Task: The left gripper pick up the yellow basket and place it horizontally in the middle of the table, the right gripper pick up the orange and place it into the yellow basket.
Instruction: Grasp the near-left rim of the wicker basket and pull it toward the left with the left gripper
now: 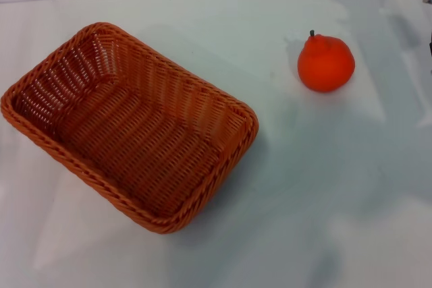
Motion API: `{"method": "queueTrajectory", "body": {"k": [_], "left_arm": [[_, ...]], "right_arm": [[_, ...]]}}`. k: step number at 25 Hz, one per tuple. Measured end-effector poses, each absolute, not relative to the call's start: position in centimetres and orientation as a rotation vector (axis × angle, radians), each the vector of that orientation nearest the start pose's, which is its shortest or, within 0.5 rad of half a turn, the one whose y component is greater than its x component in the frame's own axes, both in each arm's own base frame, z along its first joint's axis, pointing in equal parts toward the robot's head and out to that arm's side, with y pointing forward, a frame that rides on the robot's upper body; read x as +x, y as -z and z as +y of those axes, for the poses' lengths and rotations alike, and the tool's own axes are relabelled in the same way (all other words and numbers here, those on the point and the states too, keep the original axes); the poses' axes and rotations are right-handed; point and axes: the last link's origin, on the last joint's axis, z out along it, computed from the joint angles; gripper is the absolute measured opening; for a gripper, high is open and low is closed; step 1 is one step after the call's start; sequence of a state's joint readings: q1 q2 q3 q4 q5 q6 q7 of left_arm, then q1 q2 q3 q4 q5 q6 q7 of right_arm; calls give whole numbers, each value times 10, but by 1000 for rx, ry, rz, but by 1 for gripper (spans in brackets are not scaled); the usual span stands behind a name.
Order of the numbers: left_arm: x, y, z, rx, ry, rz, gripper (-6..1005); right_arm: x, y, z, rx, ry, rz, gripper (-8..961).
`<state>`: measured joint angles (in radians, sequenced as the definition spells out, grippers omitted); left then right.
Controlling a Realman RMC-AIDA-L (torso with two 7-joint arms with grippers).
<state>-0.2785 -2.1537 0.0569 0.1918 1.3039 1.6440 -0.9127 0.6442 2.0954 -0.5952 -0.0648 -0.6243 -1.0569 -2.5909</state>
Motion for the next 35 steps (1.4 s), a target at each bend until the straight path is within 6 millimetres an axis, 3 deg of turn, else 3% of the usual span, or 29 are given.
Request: {"method": "queueTrajectory", "body": {"k": [12, 15, 20, 23, 24, 27, 31, 33, 35], "left_arm": [[-349, -52, 252, -1342, 1318, -709, 583], [-342, -67, 267, -1501, 1335, -699, 584], [-322, -111, 310, -1851, 1311, -788, 586], [-312, -124, 329, -1997, 1197, -866, 587], [-302, -131, 344, -2105, 1059, -922, 587], [-293, -136, 359, -2193, 862, -963, 588], [-282, -135, 370, -2275, 692, -966, 608], [-267, -132, 383, -2349, 483, -956, 626], [-261, -129, 390, -2372, 397, -952, 645]], "right_arm": [[312, -24, 394, -880, 1502, -1496, 857], [311, -24, 395, -882, 1488, -1492, 857], [310, -25, 396, -884, 1472, -1481, 856], [310, -24, 395, -890, 1465, -1478, 856], [310, -24, 395, -891, 1464, -1478, 856], [311, -24, 394, -897, 1464, -1476, 856], [312, -23, 393, -902, 1465, -1475, 857], [313, -23, 392, -905, 1465, -1474, 857], [313, -23, 393, -910, 1467, -1473, 857]]}}
